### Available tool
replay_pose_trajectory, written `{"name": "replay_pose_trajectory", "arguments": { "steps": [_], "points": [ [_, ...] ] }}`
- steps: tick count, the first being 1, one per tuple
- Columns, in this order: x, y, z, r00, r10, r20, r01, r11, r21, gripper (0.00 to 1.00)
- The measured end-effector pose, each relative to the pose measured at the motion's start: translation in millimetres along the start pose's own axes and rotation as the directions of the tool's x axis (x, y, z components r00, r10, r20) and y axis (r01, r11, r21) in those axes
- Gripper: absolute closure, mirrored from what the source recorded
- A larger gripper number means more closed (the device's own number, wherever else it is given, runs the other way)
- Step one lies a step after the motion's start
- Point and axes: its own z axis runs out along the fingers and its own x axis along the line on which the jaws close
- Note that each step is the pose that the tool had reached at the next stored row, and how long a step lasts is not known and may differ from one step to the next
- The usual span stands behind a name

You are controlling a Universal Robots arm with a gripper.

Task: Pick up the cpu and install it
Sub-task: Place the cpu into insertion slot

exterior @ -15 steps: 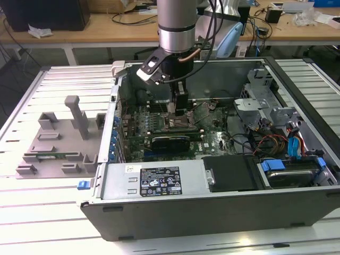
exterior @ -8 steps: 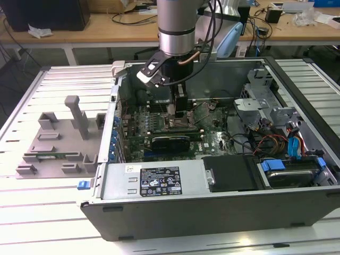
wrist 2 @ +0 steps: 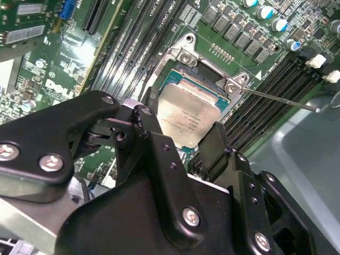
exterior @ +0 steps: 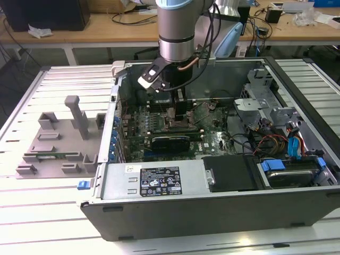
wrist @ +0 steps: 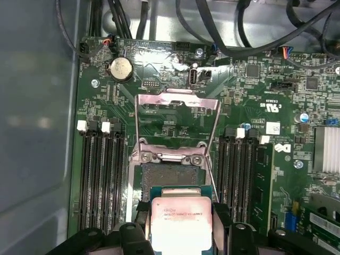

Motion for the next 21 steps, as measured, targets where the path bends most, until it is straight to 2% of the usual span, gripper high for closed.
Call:
{"name": "replay_pose_trajectory", "arguments": {
  "steps": [7, 12, 13, 17, 21],
  "points": [
    [2.6, 3.9, 17.0, 0.9991, 0.042, 0.0025, -0.042, 0.9991, 0.0012, 0.45],
    [4.8, 3.9, 22.0, 0.9988, 0.05, 0.0027, -0.05, 0.9988, 0.0013, 0.45],
    [7.4, 3.9, 24.0, 0.9987, 0.051, 0.0026, -0.051, 0.9987, 0.0012, 0.45],
    [8.1, 3.6, 32.2, 0.9981, 0.061, 0.0031, -0.061, 0.9981, 0.0016, 0.45],
    [11.0, 3.8, 35.1, 0.9981, 0.061, 0.0035, -0.061, 0.9982, 0.0018, 0.45]
  ]
}}
